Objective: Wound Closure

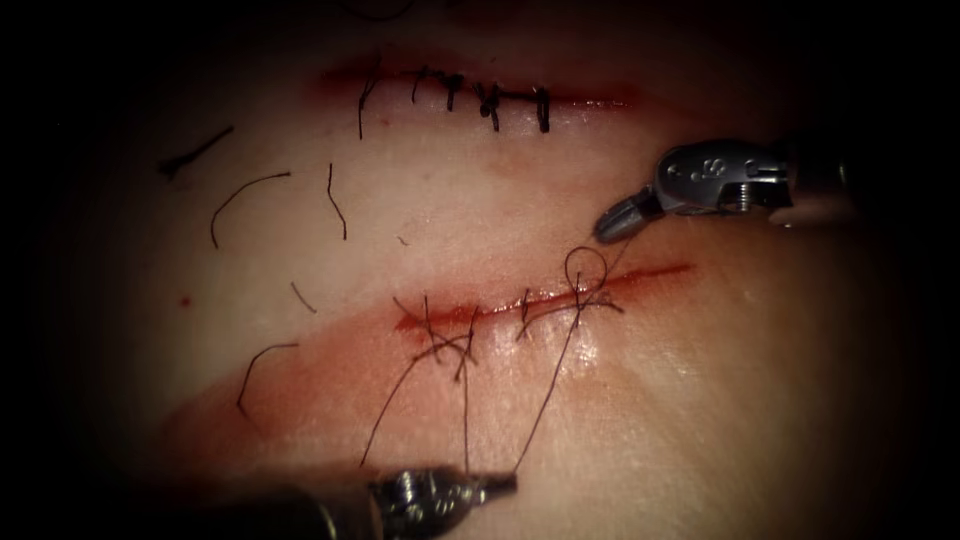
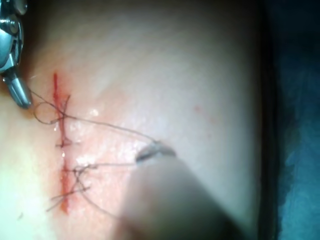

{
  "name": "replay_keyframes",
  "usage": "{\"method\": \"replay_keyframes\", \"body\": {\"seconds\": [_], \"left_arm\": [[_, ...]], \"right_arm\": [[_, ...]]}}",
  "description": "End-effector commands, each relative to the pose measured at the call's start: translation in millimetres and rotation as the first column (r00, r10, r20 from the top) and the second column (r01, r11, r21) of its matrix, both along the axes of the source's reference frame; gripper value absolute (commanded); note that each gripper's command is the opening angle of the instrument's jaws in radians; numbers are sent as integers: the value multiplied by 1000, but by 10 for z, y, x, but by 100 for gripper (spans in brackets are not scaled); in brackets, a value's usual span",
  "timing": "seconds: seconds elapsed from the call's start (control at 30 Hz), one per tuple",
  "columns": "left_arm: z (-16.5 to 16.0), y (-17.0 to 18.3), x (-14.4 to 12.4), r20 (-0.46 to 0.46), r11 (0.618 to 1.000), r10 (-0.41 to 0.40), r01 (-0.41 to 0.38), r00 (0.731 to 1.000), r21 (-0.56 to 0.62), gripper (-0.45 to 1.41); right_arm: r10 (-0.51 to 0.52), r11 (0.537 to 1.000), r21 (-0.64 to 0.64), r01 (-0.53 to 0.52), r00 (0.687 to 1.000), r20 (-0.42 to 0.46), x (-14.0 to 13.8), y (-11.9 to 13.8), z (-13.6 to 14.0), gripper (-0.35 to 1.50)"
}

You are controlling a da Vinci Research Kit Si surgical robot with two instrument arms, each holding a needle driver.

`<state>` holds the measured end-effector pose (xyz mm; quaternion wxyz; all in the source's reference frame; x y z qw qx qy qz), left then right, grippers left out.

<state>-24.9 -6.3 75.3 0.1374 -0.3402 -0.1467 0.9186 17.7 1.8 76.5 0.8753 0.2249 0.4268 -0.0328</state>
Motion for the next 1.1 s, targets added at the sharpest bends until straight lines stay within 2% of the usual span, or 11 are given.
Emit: {"method": "replay_keyframes", "body": {"seconds": [0.03, 0.27, 0.7, 0.93, 1.1], "left_arm": [[7, -10, -7, 3, 1000, 3, -3, 1000, 3, -45], [7, -42, -8, 13, 1000, 10, -10, 1000, 9, -45], [0, -78, 4, 10, 1000, 19, -19, 1000, 21, -45], [-3, -116, 8, 16, 998, 50, -51, 999, 33, -45], [1, -131, 11, 11, 997, 58, -59, 998, 43, -45]], "right_arm": [[2, 1000, -3, -2, 1000, 5, 4, 2, 12, -35], [12, 1000, 2, -12, 1000, 18, 3, 2, 43, -35], [27, 1000, 5, -27, 999, 21, 2, 11, 49, -35], [48, 999, 3, -48, 998, 29, 5, 11, 52, -35], [50, 999, 3, -50, 998, 31, 5, 11, 52, -35]]}}
